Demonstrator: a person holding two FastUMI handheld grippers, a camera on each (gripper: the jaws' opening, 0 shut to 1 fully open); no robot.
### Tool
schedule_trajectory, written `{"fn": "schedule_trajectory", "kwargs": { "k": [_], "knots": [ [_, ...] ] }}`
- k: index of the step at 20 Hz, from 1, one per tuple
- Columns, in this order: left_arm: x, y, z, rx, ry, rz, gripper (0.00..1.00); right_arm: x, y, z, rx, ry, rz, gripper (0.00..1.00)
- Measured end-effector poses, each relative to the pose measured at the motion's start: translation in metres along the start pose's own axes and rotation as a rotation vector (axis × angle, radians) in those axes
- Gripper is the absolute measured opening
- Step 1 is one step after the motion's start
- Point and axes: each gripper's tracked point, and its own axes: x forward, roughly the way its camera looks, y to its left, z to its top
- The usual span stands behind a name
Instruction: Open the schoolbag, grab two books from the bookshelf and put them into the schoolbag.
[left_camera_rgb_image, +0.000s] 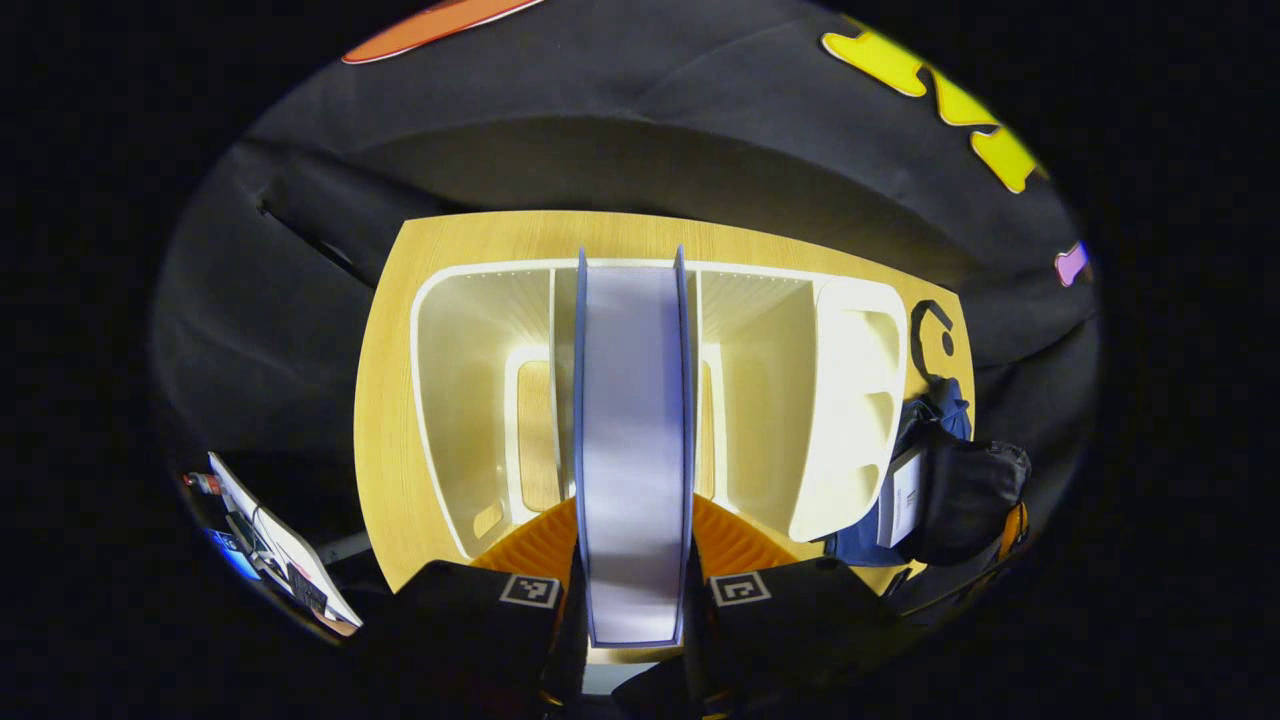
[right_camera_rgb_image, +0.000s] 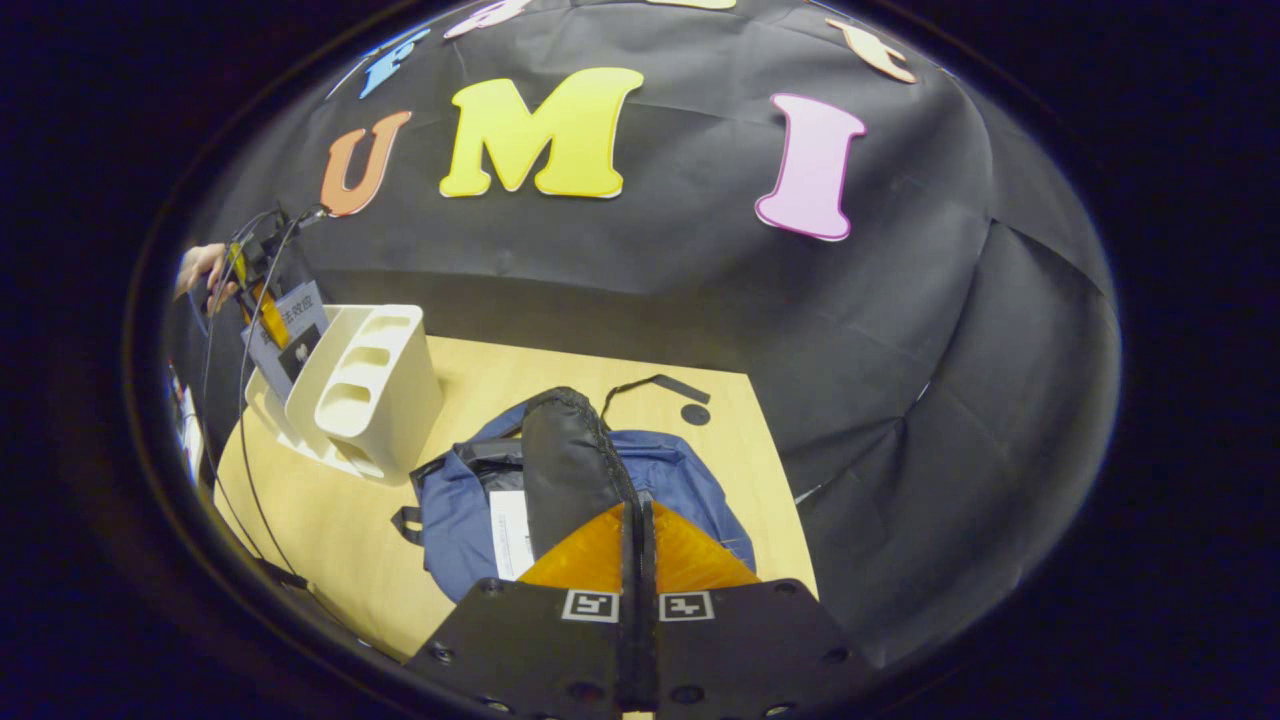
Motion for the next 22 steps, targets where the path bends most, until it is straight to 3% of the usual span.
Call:
{"fn": "schedule_trajectory", "kwargs": {
  "k": [6,9,13,17,18,20,22],
  "knots": [
    [-0.072,0.000,-0.014,0.023,-0.100,-0.016,0.38,0.002,-0.002,-0.001,0.023,0.003,0.017,0.00],
    [-0.128,0.002,-0.026,-0.005,-0.162,-0.077,0.34,0.002,-0.004,-0.001,0.039,0.001,0.024,0.00],
    [-0.180,-0.024,-0.042,-0.019,-0.290,-0.245,0.38,0.000,-0.003,-0.003,0.050,-0.003,0.039,0.00],
    [-0.200,-0.095,-0.071,-0.131,-0.322,-0.554,0.41,-0.001,0.000,-0.004,0.036,-0.005,0.049,0.00],
    [-0.197,-0.115,-0.076,-0.134,-0.324,-0.607,0.38,-0.002,0.002,-0.005,0.025,-0.007,0.052,0.02],
    [-0.186,-0.148,-0.088,-0.104,-0.328,-0.662,0.43,-0.002,0.004,-0.007,0.000,-0.007,0.057,0.00],
    [-0.172,-0.180,-0.105,-0.080,-0.319,-0.695,0.38,-0.002,0.006,-0.008,-0.022,-0.006,0.063,0.00]
  ]
}}
